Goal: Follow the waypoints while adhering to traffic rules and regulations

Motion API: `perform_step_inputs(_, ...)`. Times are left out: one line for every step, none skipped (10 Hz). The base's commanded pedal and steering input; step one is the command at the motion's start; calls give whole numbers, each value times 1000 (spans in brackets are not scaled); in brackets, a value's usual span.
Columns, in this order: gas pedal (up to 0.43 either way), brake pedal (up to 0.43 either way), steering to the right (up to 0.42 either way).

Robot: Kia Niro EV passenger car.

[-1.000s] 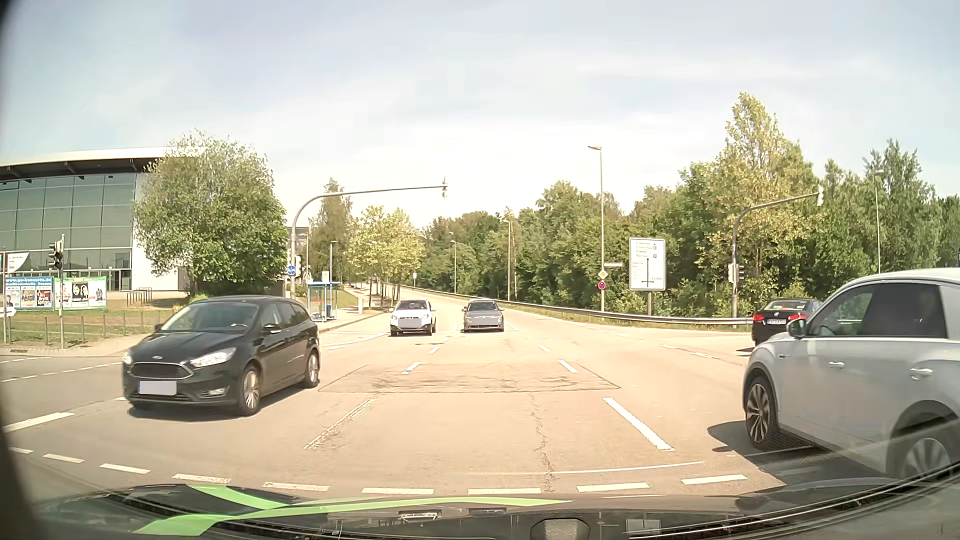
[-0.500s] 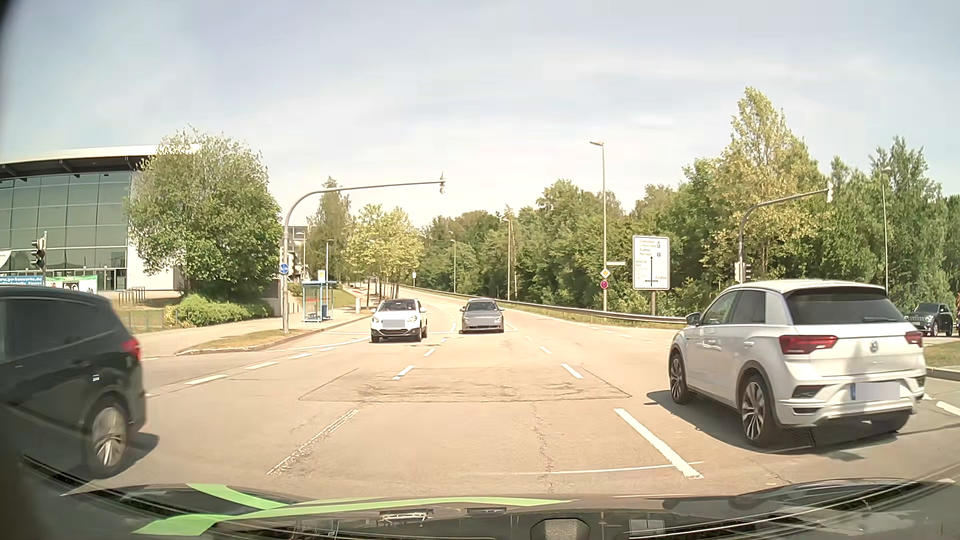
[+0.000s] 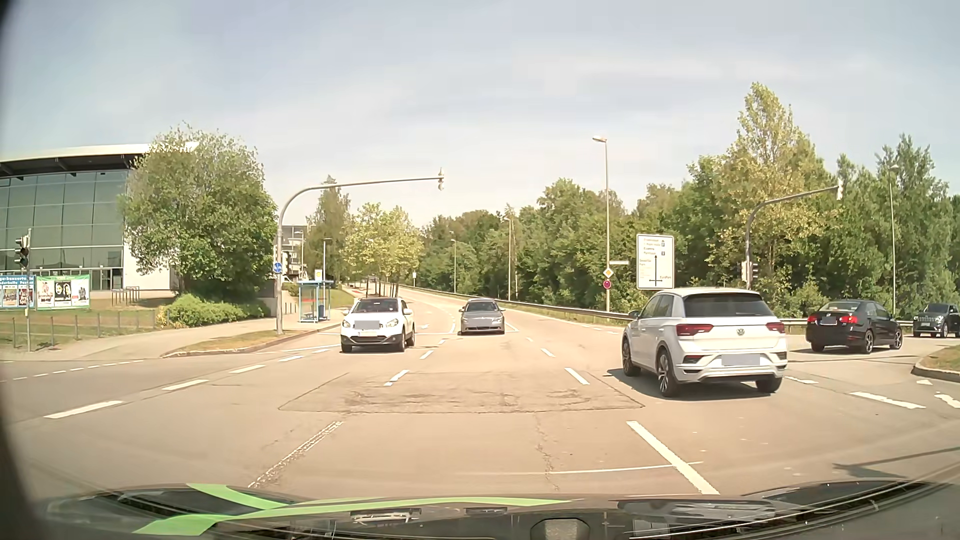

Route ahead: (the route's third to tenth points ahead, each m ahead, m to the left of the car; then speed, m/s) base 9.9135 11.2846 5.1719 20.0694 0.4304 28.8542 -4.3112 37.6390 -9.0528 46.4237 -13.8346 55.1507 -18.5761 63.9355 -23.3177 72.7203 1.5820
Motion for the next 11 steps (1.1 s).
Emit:
perform_step_inputs(0,140,-11)
perform_step_inputs(20,140,-12)
perform_step_inputs(59,134,-15)
perform_step_inputs(67,128,-20)
perform_step_inputs(67,122,-22)
perform_step_inputs(79,110,-21)
perform_step_inputs(79,98,-22)
perform_step_inputs(79,79,-22)
perform_step_inputs(79,67,-22)
perform_step_inputs(79,24,-23)
perform_step_inputs(79,0,-26)
